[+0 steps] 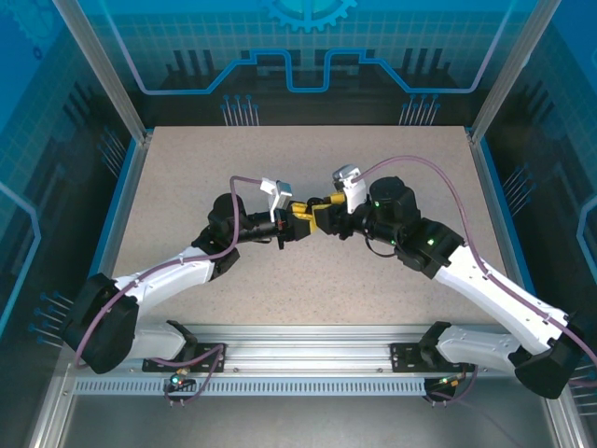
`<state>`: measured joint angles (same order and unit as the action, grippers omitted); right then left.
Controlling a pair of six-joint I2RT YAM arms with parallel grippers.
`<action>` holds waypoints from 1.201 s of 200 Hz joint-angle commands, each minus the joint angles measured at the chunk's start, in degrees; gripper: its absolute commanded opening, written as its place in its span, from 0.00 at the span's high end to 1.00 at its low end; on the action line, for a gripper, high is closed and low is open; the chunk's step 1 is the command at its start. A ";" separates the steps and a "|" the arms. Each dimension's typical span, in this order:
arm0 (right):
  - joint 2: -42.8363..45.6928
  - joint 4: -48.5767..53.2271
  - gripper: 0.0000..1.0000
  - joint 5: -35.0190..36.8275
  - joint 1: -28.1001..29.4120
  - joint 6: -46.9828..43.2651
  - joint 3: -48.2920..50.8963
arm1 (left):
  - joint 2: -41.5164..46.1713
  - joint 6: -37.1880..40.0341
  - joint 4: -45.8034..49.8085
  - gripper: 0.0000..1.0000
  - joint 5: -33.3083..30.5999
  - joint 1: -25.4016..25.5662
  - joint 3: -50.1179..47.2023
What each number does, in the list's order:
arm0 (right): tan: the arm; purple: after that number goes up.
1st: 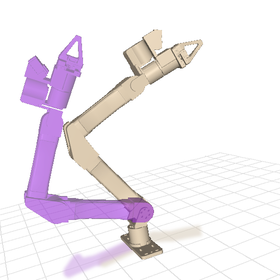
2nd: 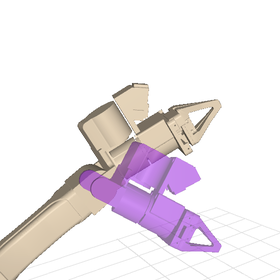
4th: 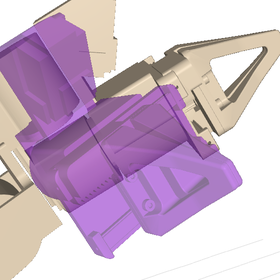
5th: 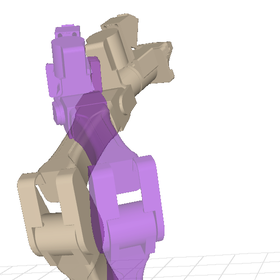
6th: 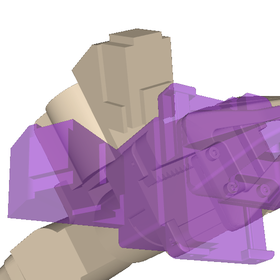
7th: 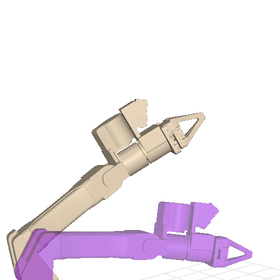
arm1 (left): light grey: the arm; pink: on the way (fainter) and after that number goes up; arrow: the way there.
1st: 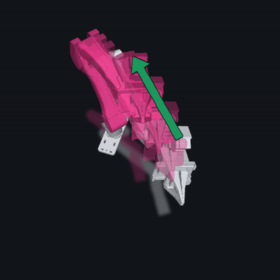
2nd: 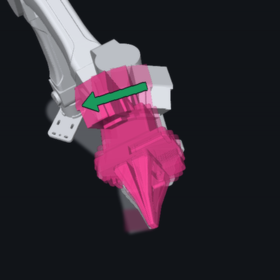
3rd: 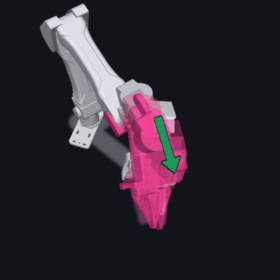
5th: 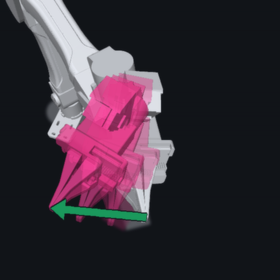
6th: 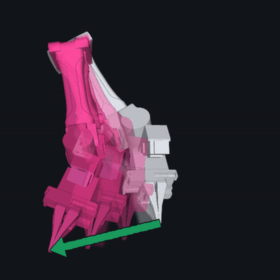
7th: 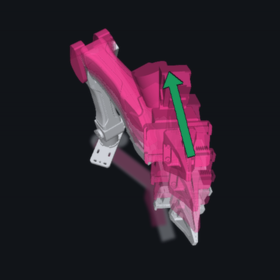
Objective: Insert the wireless bluetooth earbuds into the charging case
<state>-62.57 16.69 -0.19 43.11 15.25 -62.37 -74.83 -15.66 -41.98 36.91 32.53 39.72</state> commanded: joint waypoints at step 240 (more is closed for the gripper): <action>-5.96 14.46 0.46 8.32 1.44 1.95 -11.00 | 4.34 7.51 5.16 0.93 -0.91 0.77 0.94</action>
<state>-68.38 28.71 5.72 43.64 16.45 -71.05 -72.25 -10.37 -36.62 36.84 32.84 39.72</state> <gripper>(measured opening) 0.537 0.222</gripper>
